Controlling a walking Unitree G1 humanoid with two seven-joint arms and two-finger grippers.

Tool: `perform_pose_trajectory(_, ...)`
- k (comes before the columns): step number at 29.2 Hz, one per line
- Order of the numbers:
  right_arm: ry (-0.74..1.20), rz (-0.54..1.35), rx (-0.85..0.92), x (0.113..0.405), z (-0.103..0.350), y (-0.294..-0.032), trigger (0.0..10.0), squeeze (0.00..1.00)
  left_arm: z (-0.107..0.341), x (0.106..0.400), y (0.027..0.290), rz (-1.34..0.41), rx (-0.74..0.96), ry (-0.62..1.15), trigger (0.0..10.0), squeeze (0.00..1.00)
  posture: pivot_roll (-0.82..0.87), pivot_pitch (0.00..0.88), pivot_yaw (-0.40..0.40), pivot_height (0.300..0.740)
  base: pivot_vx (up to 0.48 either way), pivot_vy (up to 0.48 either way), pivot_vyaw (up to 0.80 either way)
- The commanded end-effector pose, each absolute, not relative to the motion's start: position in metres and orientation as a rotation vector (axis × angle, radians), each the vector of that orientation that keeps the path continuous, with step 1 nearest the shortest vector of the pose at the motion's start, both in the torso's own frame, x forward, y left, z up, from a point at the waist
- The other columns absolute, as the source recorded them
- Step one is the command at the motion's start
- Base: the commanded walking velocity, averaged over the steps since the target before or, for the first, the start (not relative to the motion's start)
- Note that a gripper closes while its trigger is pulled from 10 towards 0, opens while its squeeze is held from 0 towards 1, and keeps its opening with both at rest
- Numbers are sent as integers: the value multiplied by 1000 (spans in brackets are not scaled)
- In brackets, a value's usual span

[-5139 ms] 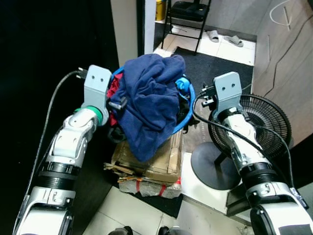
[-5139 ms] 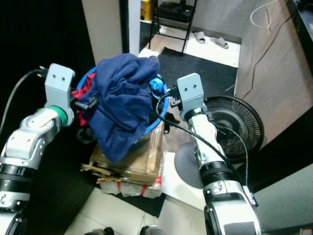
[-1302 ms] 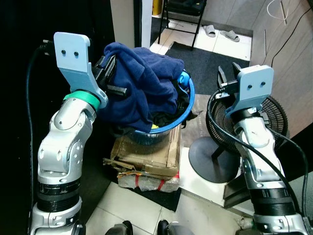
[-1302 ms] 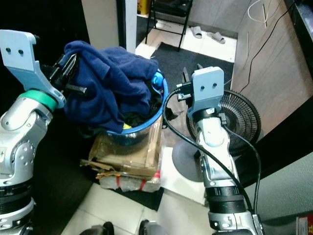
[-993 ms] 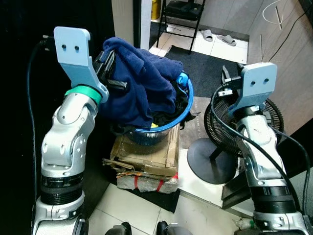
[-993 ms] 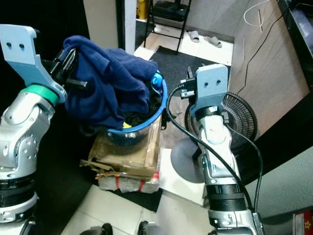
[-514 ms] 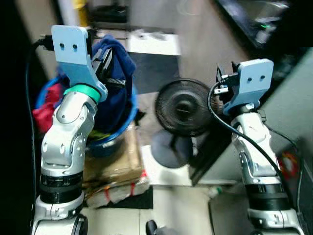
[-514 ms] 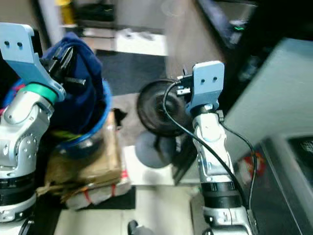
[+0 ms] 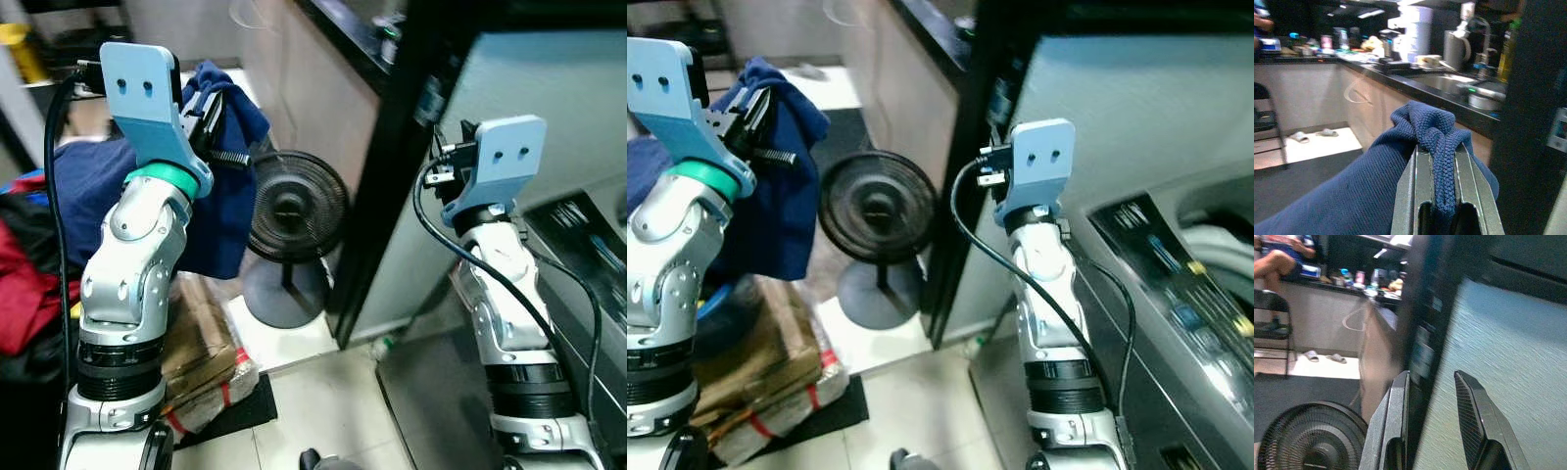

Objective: Clothes washing

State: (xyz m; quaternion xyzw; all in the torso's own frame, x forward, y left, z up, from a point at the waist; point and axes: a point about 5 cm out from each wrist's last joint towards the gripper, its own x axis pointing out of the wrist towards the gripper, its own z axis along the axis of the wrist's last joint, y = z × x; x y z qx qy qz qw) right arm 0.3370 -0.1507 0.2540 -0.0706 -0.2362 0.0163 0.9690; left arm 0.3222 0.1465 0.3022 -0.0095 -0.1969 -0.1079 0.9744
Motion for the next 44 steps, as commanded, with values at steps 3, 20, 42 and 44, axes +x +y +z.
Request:
perform_pose_trajectory(3, -470, 24, -130, 337, 254, -153, 10000, 0, 307, 320, 143, -232, -13, -424, 10000, 0, 6, 45, 20, 740, 0, 0, -800)
perform_pose_trajectory(20, -487, 39, -120, 339, 259, -148, 10000, 0, 308, 321, 147, -209, -16, -433, 10000, 0, 8, 37, 18, 740, 0, 0, -800)
perform_pose_trajectory(42, -487, 41, -100, 341, 259, -147, 10000, 0, 309, 323, 149, -194, -7, -429, 10000, 0, 14, 24, 21, 740, 0, 0, -800)
perform_pose_trajectory(44, -488, 41, -96, 341, 259, -147, 10000, 0, 309, 323, 149, -192, -6, -429, 10000, 0, 14, 24, 21, 740, 0, 0, -800)
